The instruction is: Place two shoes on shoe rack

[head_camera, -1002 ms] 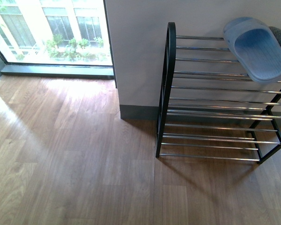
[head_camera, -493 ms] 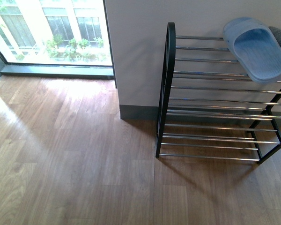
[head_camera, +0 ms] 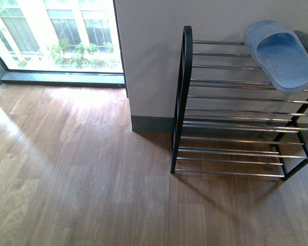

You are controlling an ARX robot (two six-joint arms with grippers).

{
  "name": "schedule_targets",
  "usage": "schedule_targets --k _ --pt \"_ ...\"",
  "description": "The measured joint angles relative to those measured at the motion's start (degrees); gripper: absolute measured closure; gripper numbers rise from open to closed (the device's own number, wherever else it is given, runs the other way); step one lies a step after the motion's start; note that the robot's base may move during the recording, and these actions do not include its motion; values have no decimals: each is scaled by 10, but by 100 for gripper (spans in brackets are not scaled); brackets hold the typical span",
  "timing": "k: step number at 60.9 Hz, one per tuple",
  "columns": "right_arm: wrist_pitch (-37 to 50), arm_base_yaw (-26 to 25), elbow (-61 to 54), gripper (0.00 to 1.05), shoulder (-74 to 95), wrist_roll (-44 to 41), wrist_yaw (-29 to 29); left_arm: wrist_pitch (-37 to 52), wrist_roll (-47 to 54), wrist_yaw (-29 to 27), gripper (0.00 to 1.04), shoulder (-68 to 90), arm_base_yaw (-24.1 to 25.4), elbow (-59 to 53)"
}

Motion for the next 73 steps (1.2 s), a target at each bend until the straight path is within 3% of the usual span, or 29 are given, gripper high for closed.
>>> schedule_targets --k 31,73 --pt "-174 0 -61 103 -236 0 0 0 0 0 103 0 0 0" --pt "-392 0 -62 103 -475 0 0 0 0 0 103 0 0 0"
